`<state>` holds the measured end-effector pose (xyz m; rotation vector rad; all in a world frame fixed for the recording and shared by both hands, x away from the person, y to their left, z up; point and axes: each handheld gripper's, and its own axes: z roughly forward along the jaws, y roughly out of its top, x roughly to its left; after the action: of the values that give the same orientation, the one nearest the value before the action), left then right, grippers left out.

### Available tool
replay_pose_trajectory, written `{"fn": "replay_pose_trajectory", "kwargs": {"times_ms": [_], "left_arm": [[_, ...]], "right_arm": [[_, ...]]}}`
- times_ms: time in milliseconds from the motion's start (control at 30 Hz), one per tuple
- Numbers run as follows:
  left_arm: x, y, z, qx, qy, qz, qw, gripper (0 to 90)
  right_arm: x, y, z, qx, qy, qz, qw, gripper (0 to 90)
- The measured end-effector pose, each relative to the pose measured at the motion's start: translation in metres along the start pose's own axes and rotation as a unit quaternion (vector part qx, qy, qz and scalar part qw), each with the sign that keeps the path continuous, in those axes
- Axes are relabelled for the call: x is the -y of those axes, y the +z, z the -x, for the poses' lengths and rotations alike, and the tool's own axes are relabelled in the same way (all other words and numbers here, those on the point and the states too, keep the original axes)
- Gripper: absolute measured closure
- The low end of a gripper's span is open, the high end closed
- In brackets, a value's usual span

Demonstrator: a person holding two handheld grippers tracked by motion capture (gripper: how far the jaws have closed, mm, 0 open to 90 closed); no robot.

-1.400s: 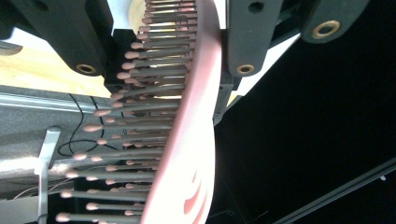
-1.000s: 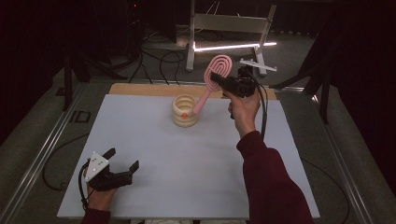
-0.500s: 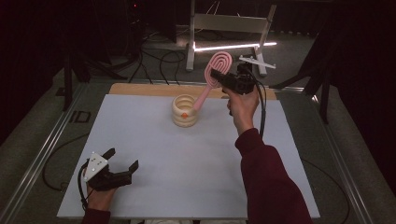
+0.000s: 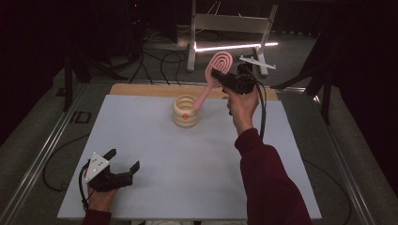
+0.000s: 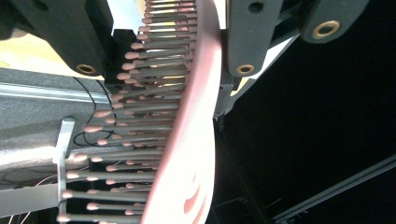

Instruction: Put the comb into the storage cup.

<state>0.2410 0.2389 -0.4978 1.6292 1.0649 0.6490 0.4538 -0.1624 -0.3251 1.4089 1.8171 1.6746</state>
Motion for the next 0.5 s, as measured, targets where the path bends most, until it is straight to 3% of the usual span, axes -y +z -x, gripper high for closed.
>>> {"fn": "replay_pose_trajectory", "kwargs": {"times_ms": [500], "left_arm": [[-0.0001, -0.0008, -0.0008, -0.001, 0.001, 0.0, 1.0, 0.6]], "right_arm": [[0.0049, 0.0084, -0.0032, 0.001, -0.002, 0.004, 1.0, 63.8]]}}
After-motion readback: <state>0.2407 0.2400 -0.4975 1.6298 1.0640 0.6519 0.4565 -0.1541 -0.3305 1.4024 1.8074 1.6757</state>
